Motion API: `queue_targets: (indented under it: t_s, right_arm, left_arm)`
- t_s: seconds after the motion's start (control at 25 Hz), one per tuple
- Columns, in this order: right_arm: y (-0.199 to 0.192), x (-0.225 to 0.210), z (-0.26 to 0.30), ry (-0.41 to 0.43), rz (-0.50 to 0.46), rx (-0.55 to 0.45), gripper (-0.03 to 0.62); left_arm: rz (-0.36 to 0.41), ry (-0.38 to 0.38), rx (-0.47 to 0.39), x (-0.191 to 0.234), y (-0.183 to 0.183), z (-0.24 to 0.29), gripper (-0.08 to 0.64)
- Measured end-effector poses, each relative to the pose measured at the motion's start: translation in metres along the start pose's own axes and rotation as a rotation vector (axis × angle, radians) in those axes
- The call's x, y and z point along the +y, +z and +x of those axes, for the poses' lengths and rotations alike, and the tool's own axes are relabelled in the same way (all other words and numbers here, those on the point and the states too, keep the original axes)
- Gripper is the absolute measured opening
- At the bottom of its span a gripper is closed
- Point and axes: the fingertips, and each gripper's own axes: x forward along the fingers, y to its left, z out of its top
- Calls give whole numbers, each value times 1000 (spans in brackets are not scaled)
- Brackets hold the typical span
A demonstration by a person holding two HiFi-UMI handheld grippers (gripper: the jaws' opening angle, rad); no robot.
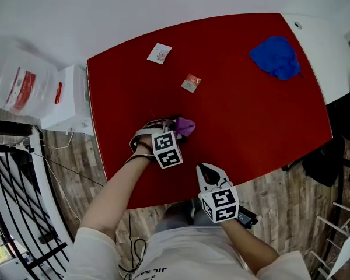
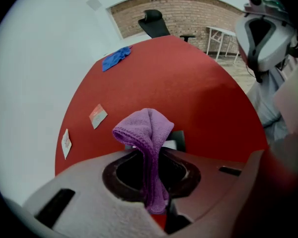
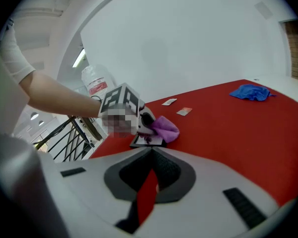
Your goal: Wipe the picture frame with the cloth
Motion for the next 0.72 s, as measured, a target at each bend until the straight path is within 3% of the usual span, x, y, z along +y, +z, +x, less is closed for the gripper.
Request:
queue_targets:
  t_s: [0.2, 0.36, 0.64, 0.72]
  right_arm:
    - [7, 10, 2, 20, -16, -14, 3]
    - [3, 17, 0, 25, -24, -9, 3]
    - [10, 27, -8, 40, -75, -19, 3]
    - [17, 31, -13, 43, -93, -29, 3]
  left_arm:
    - [14, -19, -2, -41, -4, -5, 57]
    - [-11, 5, -13, -41, -7, -6, 57]
    - [-146, 89, -120, -20, 0, -51, 57]
    - [-224, 117, -165, -17, -2, -78, 57]
